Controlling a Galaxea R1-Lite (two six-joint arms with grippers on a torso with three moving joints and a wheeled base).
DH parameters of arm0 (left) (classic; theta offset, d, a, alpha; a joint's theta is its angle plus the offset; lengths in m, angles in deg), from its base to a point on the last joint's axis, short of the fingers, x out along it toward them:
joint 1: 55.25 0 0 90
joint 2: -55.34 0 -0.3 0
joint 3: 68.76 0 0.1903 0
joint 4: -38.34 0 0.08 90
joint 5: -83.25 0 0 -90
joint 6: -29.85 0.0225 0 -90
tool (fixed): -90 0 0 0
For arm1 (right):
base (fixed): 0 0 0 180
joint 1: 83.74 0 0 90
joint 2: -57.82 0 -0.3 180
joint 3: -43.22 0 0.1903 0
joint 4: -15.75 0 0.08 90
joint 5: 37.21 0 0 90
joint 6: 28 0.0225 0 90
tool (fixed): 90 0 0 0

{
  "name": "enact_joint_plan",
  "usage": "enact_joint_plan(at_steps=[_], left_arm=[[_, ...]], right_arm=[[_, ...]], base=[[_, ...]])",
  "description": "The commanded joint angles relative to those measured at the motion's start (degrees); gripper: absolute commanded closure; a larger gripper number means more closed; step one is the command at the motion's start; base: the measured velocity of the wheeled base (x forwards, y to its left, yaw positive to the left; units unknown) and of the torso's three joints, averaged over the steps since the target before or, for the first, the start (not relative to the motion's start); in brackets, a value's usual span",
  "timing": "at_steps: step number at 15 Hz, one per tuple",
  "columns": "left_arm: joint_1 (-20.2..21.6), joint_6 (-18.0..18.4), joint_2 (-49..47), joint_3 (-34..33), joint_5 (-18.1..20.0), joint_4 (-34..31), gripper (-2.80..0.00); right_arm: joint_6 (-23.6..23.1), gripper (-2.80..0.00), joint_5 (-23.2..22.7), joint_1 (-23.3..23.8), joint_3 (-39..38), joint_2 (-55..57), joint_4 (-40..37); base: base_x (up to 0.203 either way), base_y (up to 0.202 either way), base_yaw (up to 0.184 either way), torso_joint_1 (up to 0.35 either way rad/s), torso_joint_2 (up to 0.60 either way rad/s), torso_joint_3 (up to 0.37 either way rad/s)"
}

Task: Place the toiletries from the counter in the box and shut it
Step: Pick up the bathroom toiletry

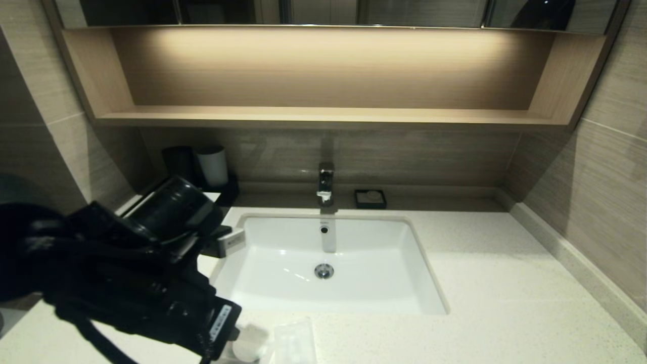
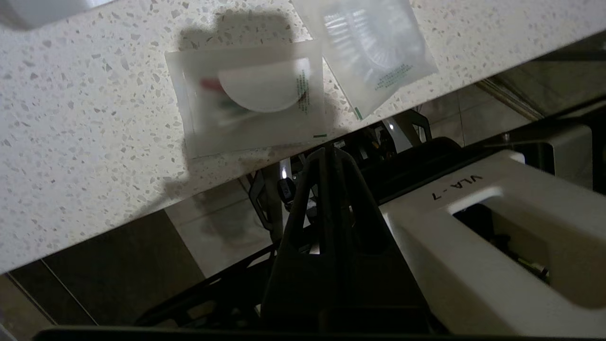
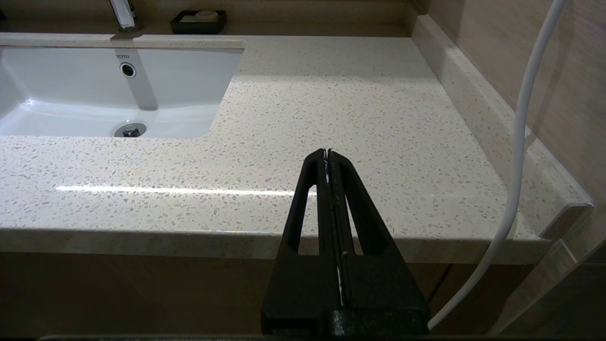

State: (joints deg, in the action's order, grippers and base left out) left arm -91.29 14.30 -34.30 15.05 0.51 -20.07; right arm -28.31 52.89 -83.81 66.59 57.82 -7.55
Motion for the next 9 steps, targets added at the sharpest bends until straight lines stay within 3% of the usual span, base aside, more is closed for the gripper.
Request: enact_joint_plan(at_steps=[1,3,7,9], left_arm=[[-3.7,-15.2,-9.0,5.4,-5.1,-1.6,0.0],[-4.2,-19.5,-12.8,8.3,-6.1,-2.5,0.0],[-4.1,-21.8,-17.0,11.6,-6.3,-5.4,0.0],[-4.1,-24.7,-18.1,12.4,-6.3,-6.4,0.0]], right_arm=[[0.0,0.0,0.0,0.0,-0.1,0.0,0.0],[0.0,0.0,0.0,0.0,-0.1,0.0,0.0],[0.0,0.0,0.0,0.0,-0.1,0.0,0.0],[0.0,0.0,0.0,0.0,-0.1,0.0,0.0]], base=[[0.0,0.0,0.0,0.0,0.0,0.0],[0.0,0.0,0.0,0.0,0.0,0.0],[0.0,0.0,0.0,0.0,0.0,0.0],[0.0,0.0,0.0,0.0,0.0,0.0]])
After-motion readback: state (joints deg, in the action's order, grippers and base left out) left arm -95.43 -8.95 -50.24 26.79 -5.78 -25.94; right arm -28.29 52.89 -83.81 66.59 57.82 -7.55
